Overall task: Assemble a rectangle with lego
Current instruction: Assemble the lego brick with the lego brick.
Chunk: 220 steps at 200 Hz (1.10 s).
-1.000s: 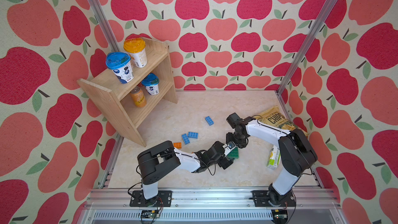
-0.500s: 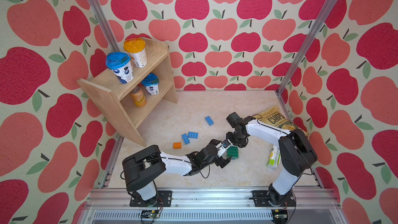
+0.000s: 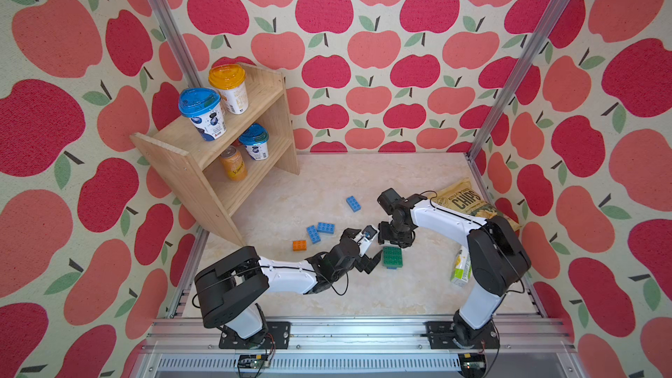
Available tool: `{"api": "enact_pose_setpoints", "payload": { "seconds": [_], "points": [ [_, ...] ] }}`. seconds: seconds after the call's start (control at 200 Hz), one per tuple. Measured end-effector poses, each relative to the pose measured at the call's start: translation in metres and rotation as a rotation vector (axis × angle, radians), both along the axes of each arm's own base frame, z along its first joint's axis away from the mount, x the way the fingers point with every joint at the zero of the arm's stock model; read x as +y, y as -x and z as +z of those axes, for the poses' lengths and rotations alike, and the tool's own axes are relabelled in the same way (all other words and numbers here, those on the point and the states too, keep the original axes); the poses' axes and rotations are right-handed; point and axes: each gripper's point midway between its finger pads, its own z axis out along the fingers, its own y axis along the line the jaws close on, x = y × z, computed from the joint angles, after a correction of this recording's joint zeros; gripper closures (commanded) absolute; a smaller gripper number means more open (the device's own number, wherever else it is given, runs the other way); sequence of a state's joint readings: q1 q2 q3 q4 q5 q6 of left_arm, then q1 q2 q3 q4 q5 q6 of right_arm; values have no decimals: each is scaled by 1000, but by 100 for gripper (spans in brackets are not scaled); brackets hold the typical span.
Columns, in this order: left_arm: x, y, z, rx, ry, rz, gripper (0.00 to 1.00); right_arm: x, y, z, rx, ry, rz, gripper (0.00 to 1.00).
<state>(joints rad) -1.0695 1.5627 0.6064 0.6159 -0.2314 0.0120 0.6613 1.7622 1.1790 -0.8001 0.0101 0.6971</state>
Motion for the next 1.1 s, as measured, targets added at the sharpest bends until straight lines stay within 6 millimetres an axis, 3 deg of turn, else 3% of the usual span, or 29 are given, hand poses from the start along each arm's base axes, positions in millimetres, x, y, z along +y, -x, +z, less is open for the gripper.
{"api": "enact_pose_setpoints", "payload": {
  "seconds": [1.101],
  "points": [
    [17,-10,-6,21,-36,72,3,-5,7,-5,13,57,-38,59]
  ]
}}
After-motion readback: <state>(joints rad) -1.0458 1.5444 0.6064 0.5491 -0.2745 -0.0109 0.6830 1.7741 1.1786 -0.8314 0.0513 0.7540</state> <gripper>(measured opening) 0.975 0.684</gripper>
